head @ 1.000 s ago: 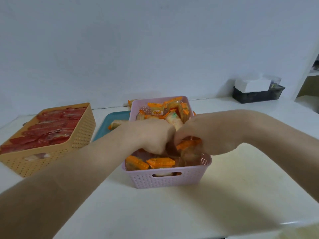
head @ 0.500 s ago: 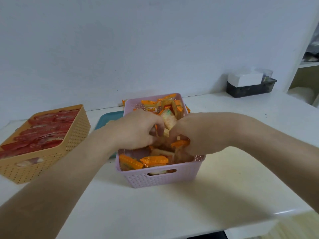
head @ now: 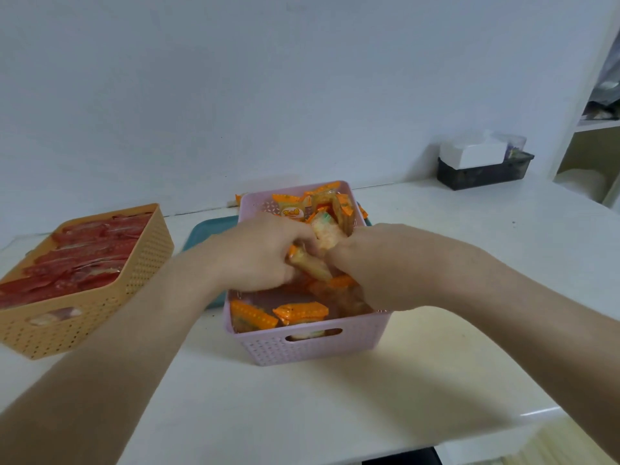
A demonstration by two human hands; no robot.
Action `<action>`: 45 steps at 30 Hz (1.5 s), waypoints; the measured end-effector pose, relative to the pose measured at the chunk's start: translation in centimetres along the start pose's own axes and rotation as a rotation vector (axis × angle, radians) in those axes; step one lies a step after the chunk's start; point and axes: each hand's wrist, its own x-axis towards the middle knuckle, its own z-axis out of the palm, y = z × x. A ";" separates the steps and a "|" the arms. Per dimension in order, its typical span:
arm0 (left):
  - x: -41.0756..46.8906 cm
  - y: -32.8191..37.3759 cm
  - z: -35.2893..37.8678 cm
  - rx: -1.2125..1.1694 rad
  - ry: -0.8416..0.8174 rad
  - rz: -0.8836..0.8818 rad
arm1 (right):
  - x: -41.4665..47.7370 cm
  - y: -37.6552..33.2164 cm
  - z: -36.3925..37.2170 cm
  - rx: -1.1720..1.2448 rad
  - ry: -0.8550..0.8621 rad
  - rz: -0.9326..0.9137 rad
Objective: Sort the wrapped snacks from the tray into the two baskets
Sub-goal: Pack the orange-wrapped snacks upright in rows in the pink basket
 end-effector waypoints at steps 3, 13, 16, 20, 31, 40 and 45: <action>-1.9 -0.4 -1.4 -0.064 0.119 0.016 | 0.2 0.1 0.5 0.050 0.051 -0.019; -4.9 -1.0 -1.0 0.047 -0.204 0.018 | 1.9 -0.5 0.9 0.504 0.020 -0.127; -5.2 -1.4 -1.2 -0.044 -0.225 -0.043 | 2.4 -0.7 1.9 0.569 -0.005 -0.137; -5.5 -1.7 -1.2 -0.118 -0.189 -0.077 | 2.7 -0.5 2.7 0.576 0.016 -0.134; -6.5 -1.7 2.5 -0.127 0.129 -0.054 | 1.9 -0.9 4.9 0.501 0.343 -0.122; -6.2 -1.2 3.9 0.061 0.328 -0.094 | 3.3 0.1 3.5 0.673 0.152 -0.135; -5.9 -1.2 3.1 0.052 0.262 -0.056 | 2.9 -0.4 3.6 0.644 0.156 -0.153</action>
